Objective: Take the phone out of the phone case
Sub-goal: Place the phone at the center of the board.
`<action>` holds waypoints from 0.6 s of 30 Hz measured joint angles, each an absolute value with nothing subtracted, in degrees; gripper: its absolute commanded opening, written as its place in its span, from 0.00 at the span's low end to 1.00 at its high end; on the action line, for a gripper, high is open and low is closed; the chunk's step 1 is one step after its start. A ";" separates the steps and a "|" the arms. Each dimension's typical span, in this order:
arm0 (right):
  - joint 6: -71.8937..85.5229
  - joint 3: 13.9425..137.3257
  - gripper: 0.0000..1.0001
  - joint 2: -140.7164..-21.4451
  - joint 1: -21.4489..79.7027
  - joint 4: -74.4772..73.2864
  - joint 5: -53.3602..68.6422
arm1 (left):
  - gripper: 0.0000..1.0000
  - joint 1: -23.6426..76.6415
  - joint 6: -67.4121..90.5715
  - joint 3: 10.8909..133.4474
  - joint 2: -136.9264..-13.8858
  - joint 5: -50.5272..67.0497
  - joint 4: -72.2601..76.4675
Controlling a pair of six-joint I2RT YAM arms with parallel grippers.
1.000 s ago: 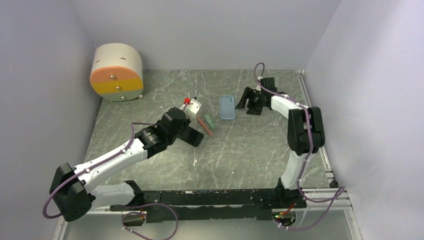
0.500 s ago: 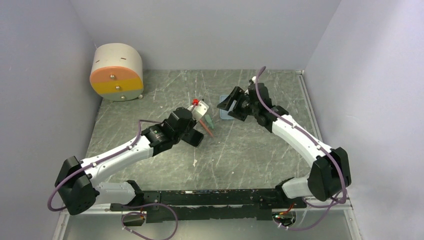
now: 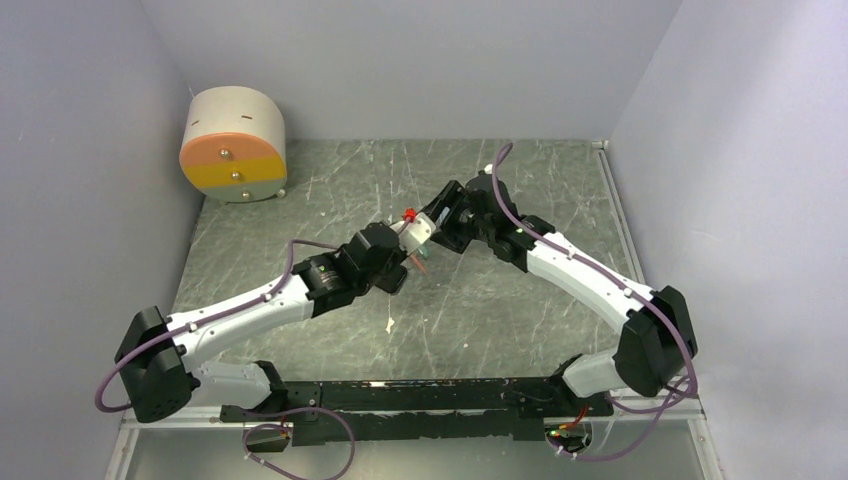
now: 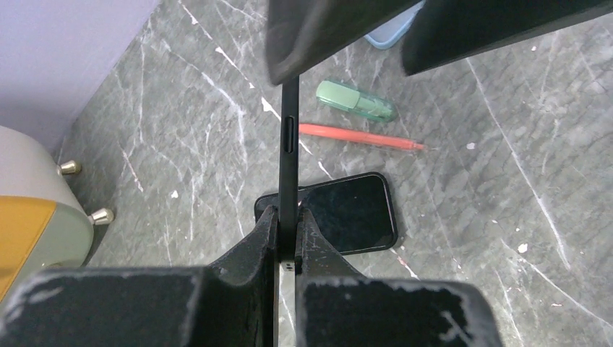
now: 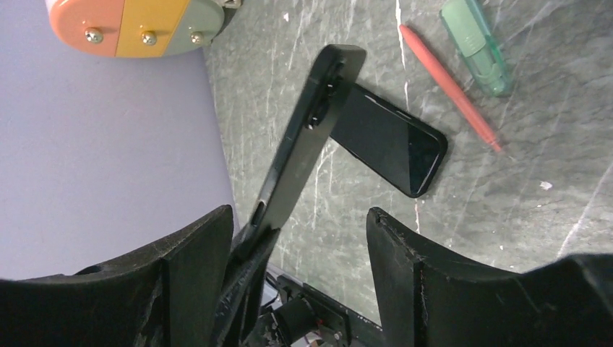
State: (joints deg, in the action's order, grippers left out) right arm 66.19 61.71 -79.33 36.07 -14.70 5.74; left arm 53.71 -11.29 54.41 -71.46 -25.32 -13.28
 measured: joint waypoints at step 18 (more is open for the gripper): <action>69.56 66.17 0.52 -87.18 39.22 -16.78 6.31 | 0.02 58.74 -12.86 55.05 -74.70 -27.44 -12.34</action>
